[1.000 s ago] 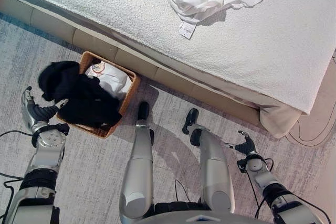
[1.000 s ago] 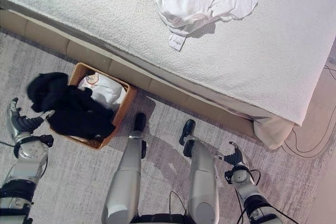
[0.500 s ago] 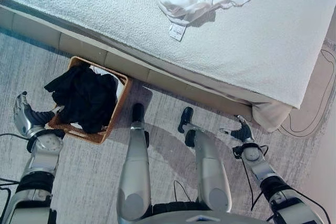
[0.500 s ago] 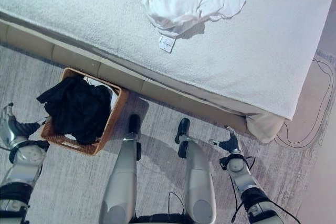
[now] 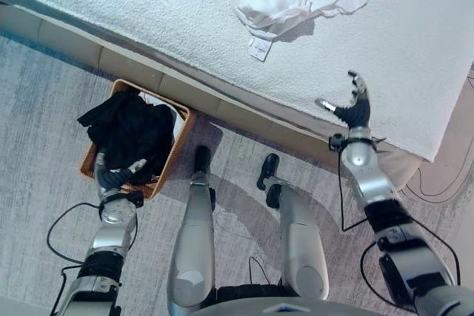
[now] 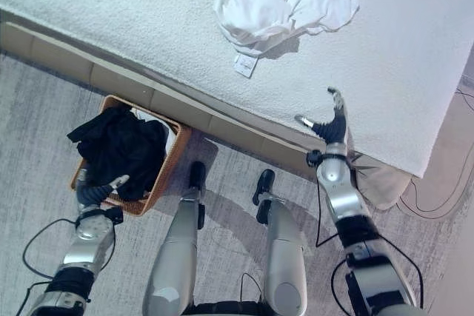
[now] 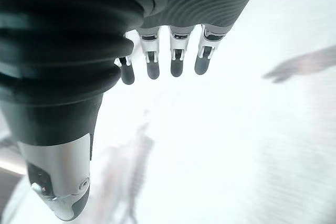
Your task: Pick up clothes into the bucket
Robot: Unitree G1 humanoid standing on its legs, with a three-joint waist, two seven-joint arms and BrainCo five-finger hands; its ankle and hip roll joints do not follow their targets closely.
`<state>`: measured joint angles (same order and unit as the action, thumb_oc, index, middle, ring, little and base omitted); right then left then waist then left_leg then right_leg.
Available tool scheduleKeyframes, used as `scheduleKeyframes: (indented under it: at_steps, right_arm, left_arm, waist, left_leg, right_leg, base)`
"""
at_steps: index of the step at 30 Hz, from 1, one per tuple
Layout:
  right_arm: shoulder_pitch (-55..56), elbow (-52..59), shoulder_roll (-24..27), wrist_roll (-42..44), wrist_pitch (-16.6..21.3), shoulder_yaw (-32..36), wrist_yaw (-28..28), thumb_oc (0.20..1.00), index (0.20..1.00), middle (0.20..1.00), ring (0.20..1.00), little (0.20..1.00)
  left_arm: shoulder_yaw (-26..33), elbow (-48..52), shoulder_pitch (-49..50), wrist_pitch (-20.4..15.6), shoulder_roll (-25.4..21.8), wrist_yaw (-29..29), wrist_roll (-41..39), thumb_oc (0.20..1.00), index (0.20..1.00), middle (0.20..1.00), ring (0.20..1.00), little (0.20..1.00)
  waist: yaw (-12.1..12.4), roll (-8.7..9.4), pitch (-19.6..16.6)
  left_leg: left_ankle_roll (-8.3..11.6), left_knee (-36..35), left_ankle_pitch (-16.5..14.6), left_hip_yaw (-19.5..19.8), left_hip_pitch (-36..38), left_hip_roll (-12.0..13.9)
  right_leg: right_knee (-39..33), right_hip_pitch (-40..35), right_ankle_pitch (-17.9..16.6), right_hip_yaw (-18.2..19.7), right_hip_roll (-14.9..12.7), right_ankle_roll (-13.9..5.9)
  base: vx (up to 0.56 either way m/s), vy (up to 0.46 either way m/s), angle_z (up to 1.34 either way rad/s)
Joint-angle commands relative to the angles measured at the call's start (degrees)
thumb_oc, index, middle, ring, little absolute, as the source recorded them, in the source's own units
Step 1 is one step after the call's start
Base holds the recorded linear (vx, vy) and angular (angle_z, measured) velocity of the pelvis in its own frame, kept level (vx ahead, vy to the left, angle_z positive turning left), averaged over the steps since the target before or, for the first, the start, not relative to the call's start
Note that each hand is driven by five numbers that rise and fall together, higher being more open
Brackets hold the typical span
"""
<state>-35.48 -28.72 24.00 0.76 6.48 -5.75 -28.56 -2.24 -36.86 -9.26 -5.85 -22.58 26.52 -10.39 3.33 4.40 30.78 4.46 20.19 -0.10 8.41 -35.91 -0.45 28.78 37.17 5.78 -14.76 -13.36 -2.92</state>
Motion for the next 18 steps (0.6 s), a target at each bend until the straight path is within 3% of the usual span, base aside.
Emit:
scheduleKeyframes:
  at_steps: [1,3,4,5,6,11,18]
  right_arm:
    - [-8.1,-5.0,7.6,2.4,0.3,0.5,-4.5,1.0,1.0,1.0,1.0,1.0]
    - [-13.7,-10.1,9.8,3.0,-0.6,-1.6,-4.9,1.0,1.0,1.0,1.0,1.0]
    - [-16.4,-12.7,10.7,3.3,-1.2,-2.3,-5.2,1.0,1.0,1.0,1.0,1.0]
    - [-19.6,-17.0,12.1,3.8,-1.6,-3.8,-5.1,1.0,1.0,1.0,1.0,1.0]
    - [-21.6,-19.6,12.9,4.1,-2.3,-4.7,-5.0,1.0,1.0,1.0,1.0,1.0]
    - [-30.3,-34.1,17.1,5.2,-4.4,-10.8,-3.0,1.0,1.0,1.0,1.0,1.0]
    - [-34.8,-43.4,20.4,1.4,-7.1,-16.8,-0.5,1.0,1.0,1.0,1.0,1.0]
  left_arm:
    - [-3.3,-0.9,2.2,-2.2,0.2,-2.4,-2.2,1.0,1.0,1.0,1.0,1.0]
    - [-5.2,-1.6,2.6,-2.5,0.5,-3.6,-2.8,1.0,1.0,1.0,1.0,1.0]
    - [-6.2,-2.1,3.0,-2.7,0.9,-4.2,-3.8,1.0,1.0,1.0,1.0,1.0]
    - [-7.1,-2.1,2.9,-3.4,1.0,-4.5,-4.3,1.0,1.0,1.0,1.0,1.0]
    - [-8.2,-2.1,3.3,-3.6,0.9,-5.1,-4.7,1.0,1.0,1.0,1.0,1.0]
    - [-11.8,-2.8,2.8,-4.3,1.5,-6.6,-7.0,1.0,1.0,1.0,1.0,1.0]
    - [-16.9,-1.4,2.0,-4.6,1.9,-7.5,-6.5,1.0,1.0,1.0,1.0,1.0]
  waist:
    - [1.9,-4.28,-1.0]
    - [2.9,-4.9,-1.0]
    - [3.5,-4.96,-1.0]
    - [4.2,-5.59,-1.0]
    - [4.7,-5.55,-1.0]
    - [7.1,-6.96,-1.0]
    - [8.9,-8.51,-1.0]
  left_leg:
    - [-2.14,1.8,-2.1,1.3,0.1,-3.3]
    - [-2.08,1.4,-1.8,1.7,0.3,-3.5]
    - [-1.93,1.4,-3.5,2.1,1.4,-3.5]
    - [-1.92,0.6,-1.4,2.7,0.5,-3.8]
    - [-1.73,0.5,-2.9,3.1,1.5,-3.9]
    - [-1.23,-2.8,-0.7,5.9,1.3,-4.4]
    - [-1.19,-6.1,2.0,9.1,-0.3,-5.0]
  right_leg:
    - [-0.3,-4.5,1.4,-0.6,-2.2,-3.77]
    - [0.1,-4.5,1.6,-0.9,-2.4,-3.74]
    - [0.9,-5.3,3.5,-0.5,-2.5,-4.2]
    - [0.8,-4.5,2.2,-1.5,-2.8,-3.68]
    - [1.4,-5.4,3.9,-1.3,-2.8,-4.15]
    - [2.4,-4.5,4.7,-3.5,-3.6,-4.06]
    - [4.3,-1.7,5.2,-5.8,-4.9,-4.0]
  base:
    - [0.02,-0.051,0.22]
    - [0.06,-0.068,0.27]
    - [0.02,-0.067,0.21]
    - [0.1,-0.102,0.16]
    - [0.02,-0.076,0.29]
    - [0.03,-0.1,0.28]
    - [0.01,-0.057,0.32]
